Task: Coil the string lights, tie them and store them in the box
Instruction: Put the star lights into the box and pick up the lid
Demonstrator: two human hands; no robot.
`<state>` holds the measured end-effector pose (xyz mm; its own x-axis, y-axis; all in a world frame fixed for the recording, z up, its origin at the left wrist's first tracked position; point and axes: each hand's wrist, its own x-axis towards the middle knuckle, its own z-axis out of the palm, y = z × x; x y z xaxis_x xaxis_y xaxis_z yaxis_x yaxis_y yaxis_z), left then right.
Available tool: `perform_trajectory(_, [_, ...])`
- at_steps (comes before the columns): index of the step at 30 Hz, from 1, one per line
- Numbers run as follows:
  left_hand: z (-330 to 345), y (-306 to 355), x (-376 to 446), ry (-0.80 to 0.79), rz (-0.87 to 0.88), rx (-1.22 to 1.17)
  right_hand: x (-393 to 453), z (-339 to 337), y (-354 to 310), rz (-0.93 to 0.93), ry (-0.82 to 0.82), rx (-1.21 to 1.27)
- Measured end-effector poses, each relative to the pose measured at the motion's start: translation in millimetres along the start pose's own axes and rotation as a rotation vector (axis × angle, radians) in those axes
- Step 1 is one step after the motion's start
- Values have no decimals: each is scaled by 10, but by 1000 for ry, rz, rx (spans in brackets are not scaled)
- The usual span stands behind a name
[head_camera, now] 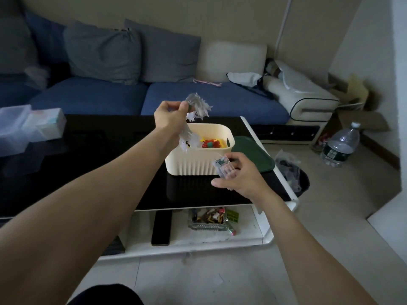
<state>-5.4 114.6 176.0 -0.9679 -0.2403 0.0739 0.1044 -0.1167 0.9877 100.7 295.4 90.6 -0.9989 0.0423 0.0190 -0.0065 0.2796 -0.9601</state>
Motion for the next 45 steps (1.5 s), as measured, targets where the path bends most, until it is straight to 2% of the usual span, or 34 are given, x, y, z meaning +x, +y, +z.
perform_trajectory(4, [104, 135, 263, -74, 140, 77, 444, 4, -294, -83, 132, -143])
perform_trajectory(8, [173, 46, 500, -162, 274, 254, 930, 60, -400, -210, 236, -330])
perform_trajectory(10, [205, -118, 589, -190, 292, 363, 1151, 141, -335, -218, 224, -435])
perform_trajectory(12, [201, -353, 638, -214, 310, 480, 1300, 243, -209, -218, 130, -477])
perform_trajectory(15, [170, -730, 657, -268, 260, 628, 1417, 340, 2, -245, 22, -695])
perform_trajectory(17, [168, -923, 689, -302, 222, 718, 1396, 289, 55, -339, 104, -671])
perform_trajectory(19, [187, -967, 724, -322, 210, 832, 1281, 179, 6, -457, 319, -528])
perform_trajectory(20, [206, -966, 733, -333, 224, 899, 1246, 103, 17, -454, 430, -489])
perform_trajectory(22, [229, -923, 694, -357, 276, 1044, 1252, -80, 155, -325, 560, -502])
perform_trajectory(23, [228, -901, 650, -367, 296, 1120, 1292, -179, 305, -210, 569, -547])
perform_trajectory(25, [196, -882, 556, -377, 329, 1191, 1338, -334, 663, 76, 491, -641])
perform_trajectory(27, [126, -910, 435, -355, 352, 1167, 1223, -356, 945, 226, 354, -710])
perform_trajectory(29, [36, -988, 296, -281, 379, 1134, 1058, -280, 1134, 233, 319, -796])
perform_trajectory(32, [-137, -1130, 102, -199, 399, 1127, 866, -199, 1200, 138, 396, -861])
perform_trajectory(37, [-347, -1135, -147, -272, 484, 1157, 736, -152, 1141, 218, 301, -1063])
perform_trajectory(45, [-480, -1023, -416, -265, 419, 1154, 349, -188, 1110, 224, 189, -1229])
